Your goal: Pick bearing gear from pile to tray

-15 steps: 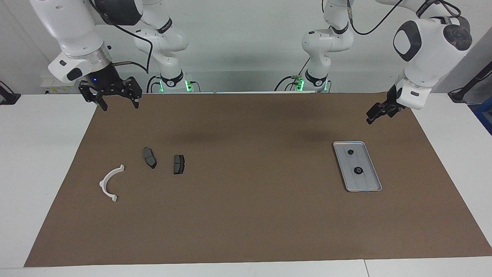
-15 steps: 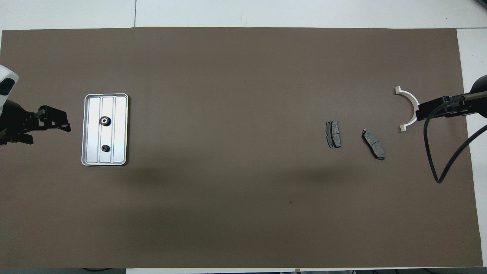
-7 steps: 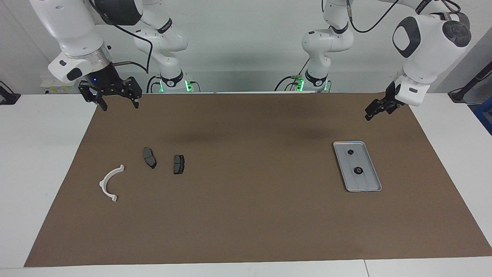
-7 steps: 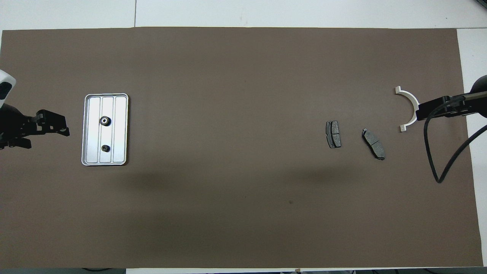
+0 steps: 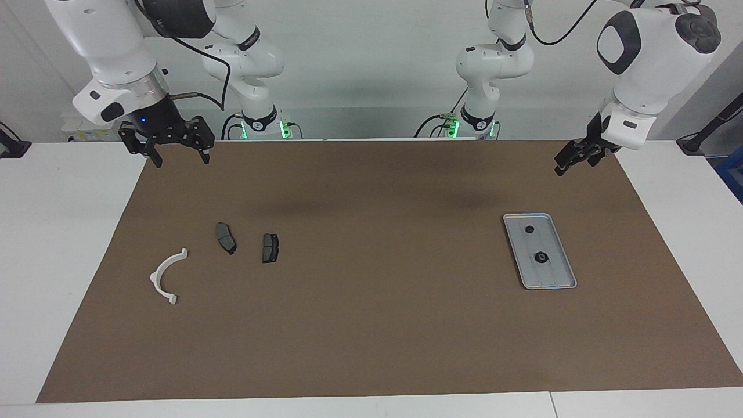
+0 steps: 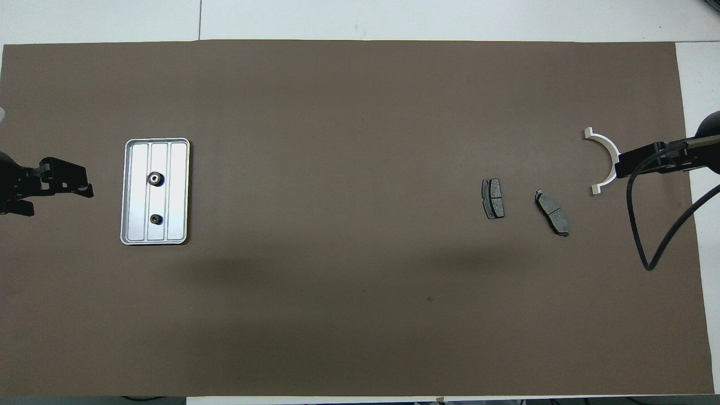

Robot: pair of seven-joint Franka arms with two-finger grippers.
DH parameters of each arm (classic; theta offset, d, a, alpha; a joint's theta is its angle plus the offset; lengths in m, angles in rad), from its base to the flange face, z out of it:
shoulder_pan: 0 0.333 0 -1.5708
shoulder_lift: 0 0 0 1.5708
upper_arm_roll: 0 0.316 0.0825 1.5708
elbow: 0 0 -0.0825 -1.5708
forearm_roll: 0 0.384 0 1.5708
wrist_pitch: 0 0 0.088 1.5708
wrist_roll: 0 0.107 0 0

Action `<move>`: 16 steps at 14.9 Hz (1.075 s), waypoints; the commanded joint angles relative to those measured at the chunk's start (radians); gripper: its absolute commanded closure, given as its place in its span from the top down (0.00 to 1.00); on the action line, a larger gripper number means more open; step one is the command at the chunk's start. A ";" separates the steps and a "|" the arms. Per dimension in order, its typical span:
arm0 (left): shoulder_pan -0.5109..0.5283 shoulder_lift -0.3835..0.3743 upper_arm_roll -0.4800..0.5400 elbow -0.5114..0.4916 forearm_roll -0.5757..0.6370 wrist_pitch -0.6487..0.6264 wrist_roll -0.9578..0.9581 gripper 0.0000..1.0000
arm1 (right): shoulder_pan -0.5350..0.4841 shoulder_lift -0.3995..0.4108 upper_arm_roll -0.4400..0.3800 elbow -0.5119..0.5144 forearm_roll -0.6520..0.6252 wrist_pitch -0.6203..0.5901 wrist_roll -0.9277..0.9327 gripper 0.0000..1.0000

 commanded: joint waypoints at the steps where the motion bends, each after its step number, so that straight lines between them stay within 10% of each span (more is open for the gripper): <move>1: -0.039 0.010 0.022 0.024 -0.003 -0.024 0.012 1.00 | 0.002 -0.013 0.000 -0.017 -0.005 0.008 0.014 1.00; 16: -0.040 0.014 0.021 0.075 -0.003 -0.068 0.009 1.00 | 0.002 -0.013 0.000 -0.017 -0.005 0.008 0.014 1.00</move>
